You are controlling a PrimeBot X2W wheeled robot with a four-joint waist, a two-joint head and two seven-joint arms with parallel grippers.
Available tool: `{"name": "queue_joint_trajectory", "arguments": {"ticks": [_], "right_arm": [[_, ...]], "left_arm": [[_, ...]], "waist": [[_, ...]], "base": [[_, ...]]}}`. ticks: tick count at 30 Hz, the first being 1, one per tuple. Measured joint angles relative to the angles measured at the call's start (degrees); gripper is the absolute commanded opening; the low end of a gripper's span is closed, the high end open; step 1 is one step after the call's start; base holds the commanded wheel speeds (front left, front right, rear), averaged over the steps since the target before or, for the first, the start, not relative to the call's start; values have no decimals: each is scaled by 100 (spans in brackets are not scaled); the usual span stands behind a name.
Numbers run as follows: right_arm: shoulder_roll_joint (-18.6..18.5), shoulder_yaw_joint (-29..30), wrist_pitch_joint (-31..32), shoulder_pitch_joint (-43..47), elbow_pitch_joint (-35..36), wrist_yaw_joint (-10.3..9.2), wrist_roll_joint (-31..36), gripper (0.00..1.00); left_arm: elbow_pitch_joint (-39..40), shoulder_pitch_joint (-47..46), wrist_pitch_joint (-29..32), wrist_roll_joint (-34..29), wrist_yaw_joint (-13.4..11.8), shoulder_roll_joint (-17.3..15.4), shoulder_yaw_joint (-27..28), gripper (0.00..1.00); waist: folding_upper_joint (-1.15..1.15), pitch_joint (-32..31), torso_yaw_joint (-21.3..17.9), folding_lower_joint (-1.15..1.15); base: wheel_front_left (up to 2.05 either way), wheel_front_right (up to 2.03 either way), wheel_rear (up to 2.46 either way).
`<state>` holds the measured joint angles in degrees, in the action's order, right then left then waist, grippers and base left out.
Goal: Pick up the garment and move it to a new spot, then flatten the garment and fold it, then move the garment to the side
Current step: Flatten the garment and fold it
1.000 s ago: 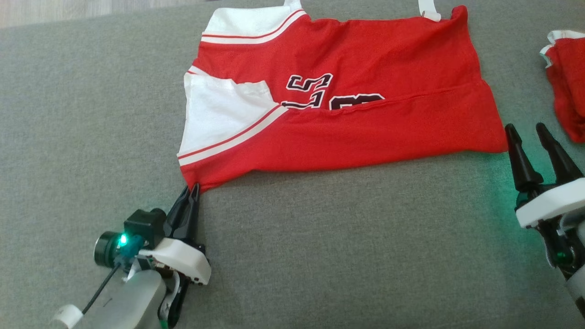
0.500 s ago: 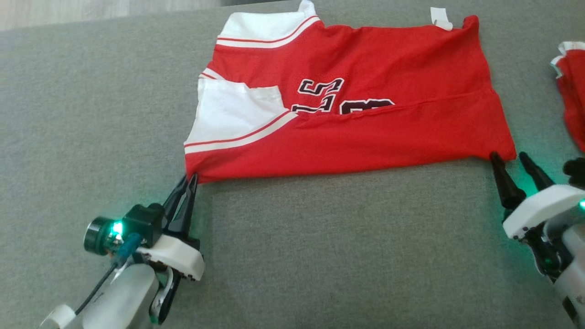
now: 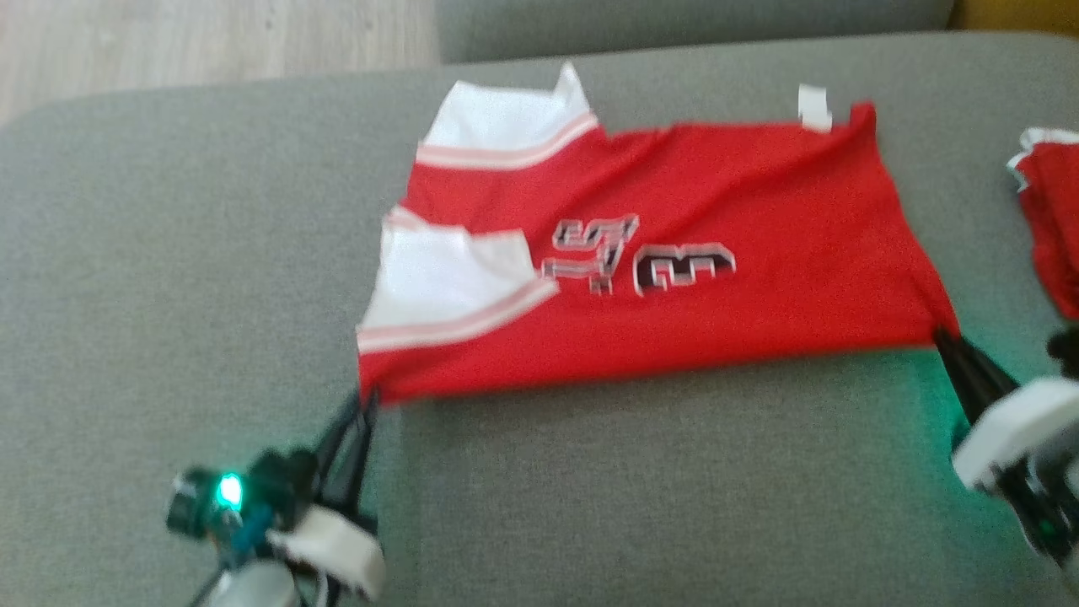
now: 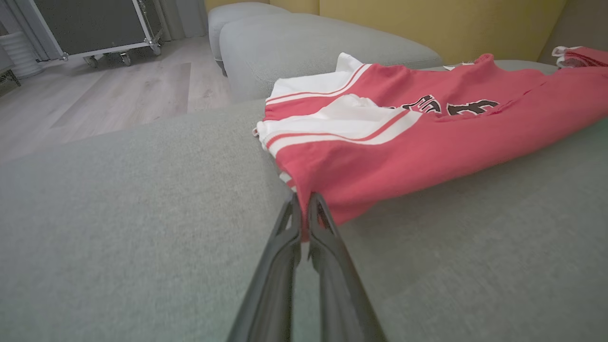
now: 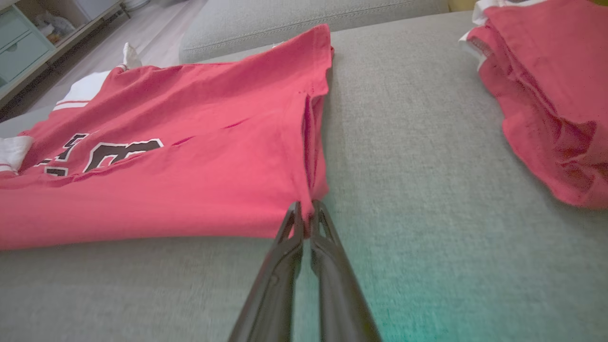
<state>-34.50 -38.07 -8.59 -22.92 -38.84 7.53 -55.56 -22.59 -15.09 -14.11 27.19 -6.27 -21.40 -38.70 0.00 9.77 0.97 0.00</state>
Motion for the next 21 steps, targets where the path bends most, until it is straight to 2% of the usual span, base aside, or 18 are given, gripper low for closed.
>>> {"name": "queue_joint_trajectory", "arguments": {"ticks": [11, 19, 20, 21], "right_arm": [[-1033, -290, 175, 1263, 854, 0, -221, 0], [-1113, -119, 414, 1664, 1014, 0, -226, 0], [-1089, -57, 416, 1692, 1002, 0, -226, 30], [-1060, 4, 433, 1706, 995, 0, -226, 30]], "left_arm": [[1140, 1382, 499, 241, -343, -197, -252, 0], [1689, 1771, 878, 316, -441, -345, -404, 0], [1707, 1772, 911, 325, -441, -348, -405, 9], [1712, 1767, 936, 371, -438, -346, -411, 9]], "waist": [[0, -485, 130, -1], [0, -513, 133, -1], [0, -504, 136, 0], [0, -493, 137, 0]], "base": [[0, 0, 0], [0, 0, 0], [0, 0, 0], [0, 0, 0]]}}
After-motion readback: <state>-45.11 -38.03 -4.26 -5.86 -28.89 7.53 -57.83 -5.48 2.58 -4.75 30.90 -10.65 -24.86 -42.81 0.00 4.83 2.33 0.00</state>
